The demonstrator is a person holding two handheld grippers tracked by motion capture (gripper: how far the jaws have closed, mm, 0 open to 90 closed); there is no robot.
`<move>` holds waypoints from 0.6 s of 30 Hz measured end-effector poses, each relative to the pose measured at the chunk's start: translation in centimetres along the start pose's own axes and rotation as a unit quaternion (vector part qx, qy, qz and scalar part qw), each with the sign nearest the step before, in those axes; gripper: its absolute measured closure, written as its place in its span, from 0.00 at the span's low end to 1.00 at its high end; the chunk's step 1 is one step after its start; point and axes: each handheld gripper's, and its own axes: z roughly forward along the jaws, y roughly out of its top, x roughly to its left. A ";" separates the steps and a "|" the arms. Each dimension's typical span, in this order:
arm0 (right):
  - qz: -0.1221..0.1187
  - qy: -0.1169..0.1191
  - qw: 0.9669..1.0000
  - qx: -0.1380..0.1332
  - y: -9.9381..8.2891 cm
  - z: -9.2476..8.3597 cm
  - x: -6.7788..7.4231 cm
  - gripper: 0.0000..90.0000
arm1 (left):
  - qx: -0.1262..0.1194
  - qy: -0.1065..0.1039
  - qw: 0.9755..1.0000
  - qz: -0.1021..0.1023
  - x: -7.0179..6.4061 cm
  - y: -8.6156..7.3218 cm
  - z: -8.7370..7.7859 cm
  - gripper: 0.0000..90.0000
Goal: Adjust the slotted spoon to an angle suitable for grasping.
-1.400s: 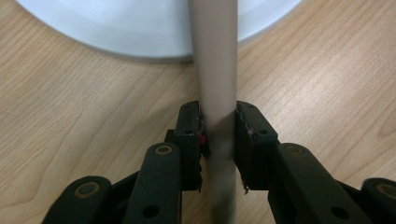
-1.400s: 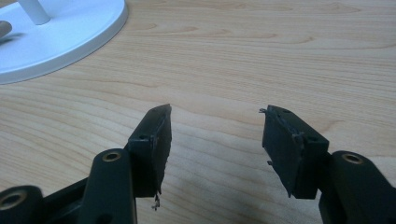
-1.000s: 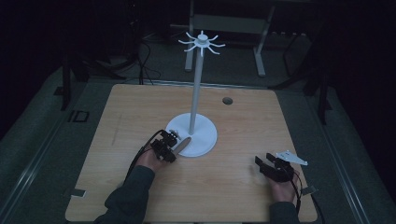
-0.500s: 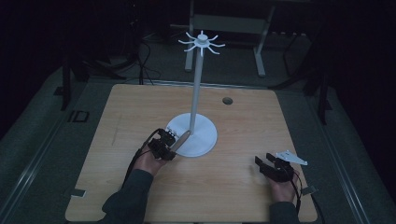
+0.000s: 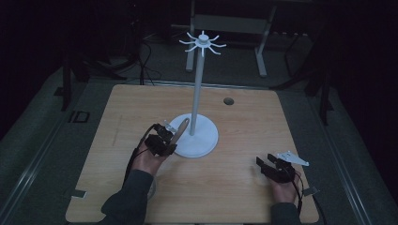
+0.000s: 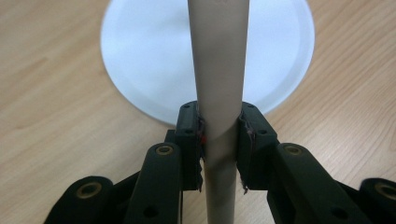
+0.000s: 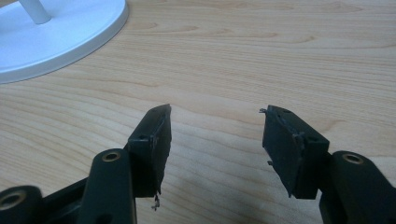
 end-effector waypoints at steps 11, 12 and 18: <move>0.000 0.001 1.000 0.001 0.0 0.0 0.0 0.46 | -0.048 0.017 0.999 -0.004 -0.3 0.7 -1.8 0.81; -0.001 0.001 1.000 0.001 0.0 0.0 0.0 0.46 | -0.051 0.017 0.999 -0.004 -0.3 0.8 -1.9 0.81; -0.001 0.001 1.000 0.000 0.0 0.0 0.0 0.46 | -0.066 0.019 0.998 -0.005 -0.5 1.0 -2.4 0.81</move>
